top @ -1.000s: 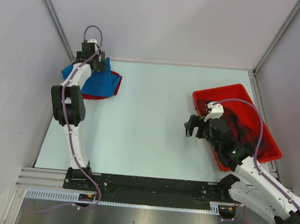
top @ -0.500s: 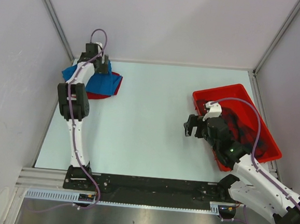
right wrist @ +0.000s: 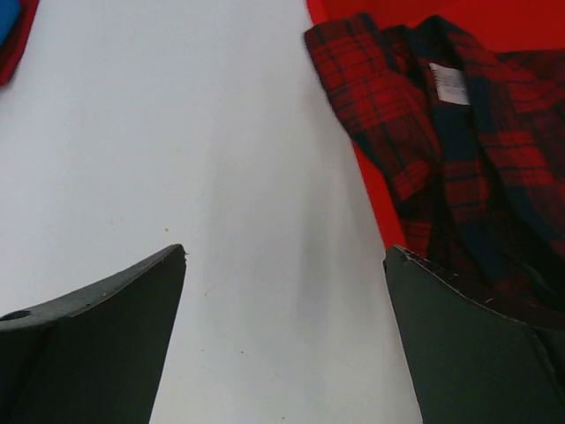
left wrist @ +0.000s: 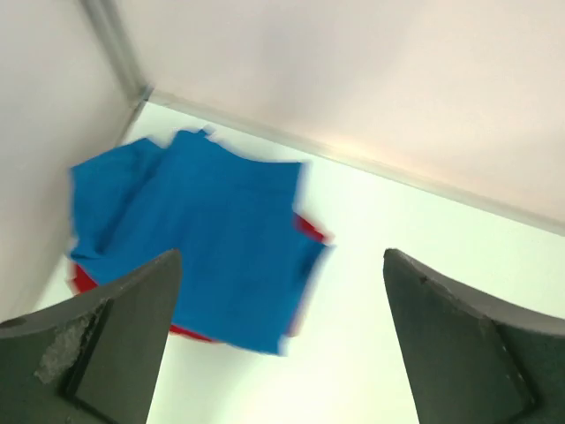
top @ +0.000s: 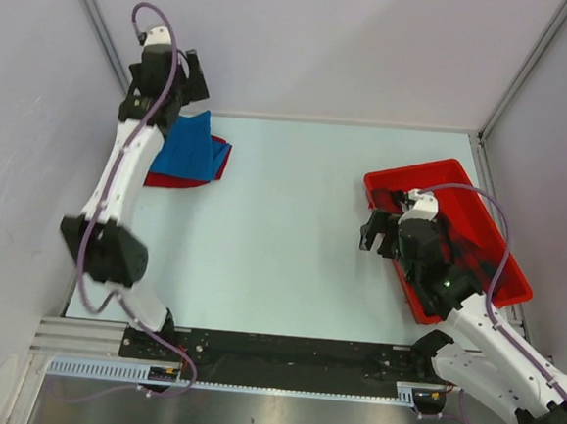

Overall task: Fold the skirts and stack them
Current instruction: Place the skirt at the corner of the board, then pick up the skirt from the bin.

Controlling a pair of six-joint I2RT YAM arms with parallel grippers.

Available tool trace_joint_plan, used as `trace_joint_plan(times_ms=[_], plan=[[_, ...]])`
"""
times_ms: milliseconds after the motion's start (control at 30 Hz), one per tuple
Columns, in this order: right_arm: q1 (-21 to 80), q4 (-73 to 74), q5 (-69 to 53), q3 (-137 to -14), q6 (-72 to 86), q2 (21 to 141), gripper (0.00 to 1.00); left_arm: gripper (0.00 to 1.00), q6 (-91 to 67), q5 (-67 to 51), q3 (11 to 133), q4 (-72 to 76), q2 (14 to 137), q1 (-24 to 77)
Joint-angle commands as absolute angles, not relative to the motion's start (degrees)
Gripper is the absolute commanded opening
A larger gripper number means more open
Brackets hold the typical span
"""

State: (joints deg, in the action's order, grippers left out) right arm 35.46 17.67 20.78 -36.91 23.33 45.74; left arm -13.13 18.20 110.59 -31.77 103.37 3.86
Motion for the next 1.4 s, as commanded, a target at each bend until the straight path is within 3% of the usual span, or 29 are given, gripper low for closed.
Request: trace_joint_plan(times_ms=[0,67,167,400,700,800,833,933,1000,1033,1233,1367], plan=[[31.8,24.6,27.0,-43.5,28.1,46.3,1.00,1.00,-26.7,19.9,88.4,-32.5,84.9,10.0],[28.7,31.2,27.5,-45.3,30.8,47.3,1.00,1.00,-29.5,17.5,69.6,-21.2,73.2,14.1],[19.7,38.0,25.1,-46.8,32.6,48.5,1.00,1.00,-29.8,20.7,54.7,-12.5,62.2,22.7],[1.1,42.8,16.4,-45.0,30.4,49.2,1.00,1.00,-35.7,20.1,41.2,-14.2,52.5,31.2],[-4.7,35.6,8.2,-39.5,32.0,57.2,0.99,0.99,-36.0,20.2,41.2,-16.8,52.6,31.6],[-4.8,33.8,6.9,-37.8,32.9,57.7,0.88,1.00,-36.0,21.4,40.8,-16.8,51.7,31.5],[-4.8,33.2,6.5,-37.4,33.3,57.3,0.64,1.00,-36.0,21.6,40.7,-16.8,51.1,31.6],[-5.0,31.6,4.1,-36.8,33.3,54.2,0.23,1.00,-36.0,22.1,39.9,-16.3,49.8,31.6],[-5.1,29.3,1.0,-36.9,32.0,50.0,0.16,1.00,-35.9,22.3,39.6,-16.3,49.2,31.6],[-5.1,28.5,0.6,-37.0,31.6,47.9,0.00,1.00,-35.8,22.8,39.6,-16.3,48.7,31.6],[-5.1,25.1,-2.8,-43.7,27.1,36.1,0.00,1.00,-36.0,23.5,39.2,-16.2,48.3,31.6],[-5.0,22.2,-7.7,-51.3,25.2,34.4,0.00,1.00,-35.9,22.4,39.4,-16.2,48.4,31.5]])
